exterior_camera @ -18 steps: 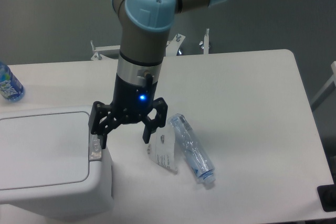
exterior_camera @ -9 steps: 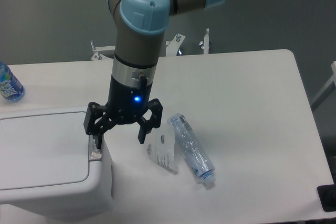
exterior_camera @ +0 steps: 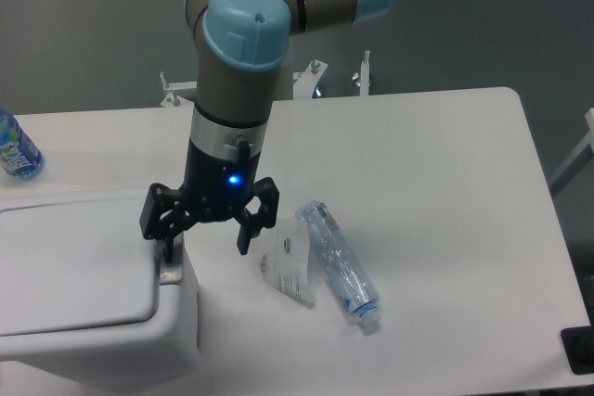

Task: Open the trash can
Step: 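Lift the gripper away from the opened trash can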

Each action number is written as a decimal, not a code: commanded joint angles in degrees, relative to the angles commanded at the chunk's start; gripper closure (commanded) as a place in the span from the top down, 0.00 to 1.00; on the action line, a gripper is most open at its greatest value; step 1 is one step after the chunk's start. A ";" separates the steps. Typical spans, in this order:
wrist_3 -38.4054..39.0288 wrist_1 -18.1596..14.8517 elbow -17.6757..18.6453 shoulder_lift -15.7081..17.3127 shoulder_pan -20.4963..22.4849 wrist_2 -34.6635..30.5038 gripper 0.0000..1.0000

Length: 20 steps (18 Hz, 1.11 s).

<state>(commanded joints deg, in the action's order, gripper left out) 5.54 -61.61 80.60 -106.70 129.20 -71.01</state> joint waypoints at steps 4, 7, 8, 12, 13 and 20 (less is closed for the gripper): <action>-0.09 -0.09 -0.26 0.09 0.00 0.09 1.00; -0.79 -0.09 -1.92 0.44 0.09 0.09 1.00; -0.88 -0.09 -3.06 0.53 0.09 0.09 1.00; -1.66 0.00 -7.29 0.96 3.41 -1.40 1.00; -1.76 0.00 -7.90 1.31 4.56 -3.15 1.00; -11.05 -0.79 -6.51 3.33 12.91 -9.22 1.00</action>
<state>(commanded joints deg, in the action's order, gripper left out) -5.52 -62.40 74.08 -103.36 142.11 -80.24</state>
